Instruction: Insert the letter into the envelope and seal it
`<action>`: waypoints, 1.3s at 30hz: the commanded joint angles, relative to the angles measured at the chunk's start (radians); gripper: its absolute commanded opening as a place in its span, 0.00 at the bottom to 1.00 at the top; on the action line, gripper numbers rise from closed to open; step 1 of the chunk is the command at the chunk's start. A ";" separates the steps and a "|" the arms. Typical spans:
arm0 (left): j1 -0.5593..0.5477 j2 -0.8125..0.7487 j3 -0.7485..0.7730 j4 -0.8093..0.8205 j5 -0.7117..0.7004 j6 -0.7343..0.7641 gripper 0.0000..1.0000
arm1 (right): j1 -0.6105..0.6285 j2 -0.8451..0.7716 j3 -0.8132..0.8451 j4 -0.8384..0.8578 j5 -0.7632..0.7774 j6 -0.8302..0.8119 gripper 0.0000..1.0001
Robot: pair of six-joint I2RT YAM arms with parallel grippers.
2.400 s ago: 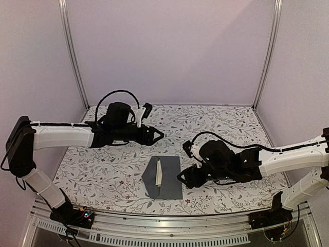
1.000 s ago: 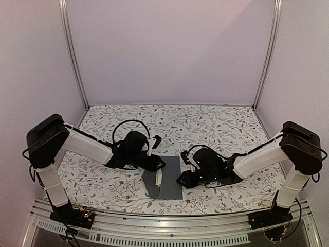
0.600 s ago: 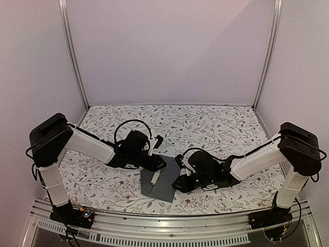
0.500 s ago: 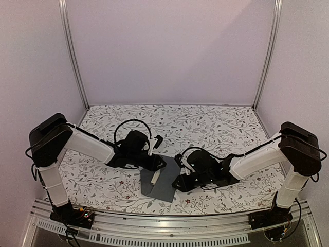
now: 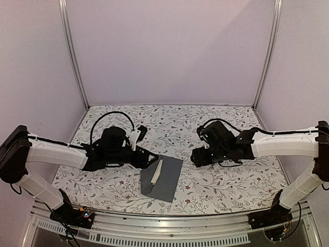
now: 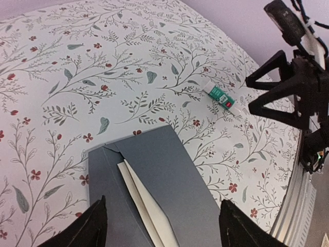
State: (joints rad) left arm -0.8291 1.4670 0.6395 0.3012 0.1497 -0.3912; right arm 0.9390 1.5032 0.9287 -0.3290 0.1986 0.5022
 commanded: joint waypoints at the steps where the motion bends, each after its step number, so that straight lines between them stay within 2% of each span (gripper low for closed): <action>1: 0.005 -0.072 -0.041 -0.019 -0.033 0.019 0.75 | -0.139 0.031 0.093 -0.269 0.070 -0.069 0.75; 5: 0.005 -0.119 -0.058 -0.039 -0.035 0.027 0.74 | -0.249 0.112 0.145 -0.327 -0.033 -0.153 0.75; 11: 0.005 -0.154 -0.067 -0.048 -0.020 0.028 0.74 | -0.321 0.261 0.201 -0.367 -0.155 -0.246 0.72; 19: 0.005 -0.173 -0.069 -0.057 -0.018 0.032 0.73 | -0.345 0.300 0.195 -0.354 -0.231 -0.272 0.58; 27: 0.005 -0.183 -0.072 -0.054 -0.009 0.030 0.72 | -0.345 0.323 0.171 -0.325 -0.254 -0.278 0.49; 35: 0.005 -0.190 -0.076 -0.048 0.001 0.029 0.71 | -0.345 0.348 0.173 -0.305 -0.267 -0.287 0.34; 39: 0.004 -0.194 -0.078 -0.043 0.012 0.027 0.71 | -0.345 0.344 0.171 -0.300 -0.269 -0.284 0.20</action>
State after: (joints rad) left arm -0.8291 1.2999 0.5751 0.2493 0.1452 -0.3702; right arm 0.5991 1.8214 1.1061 -0.6422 -0.0578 0.2222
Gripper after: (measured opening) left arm 0.714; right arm 0.247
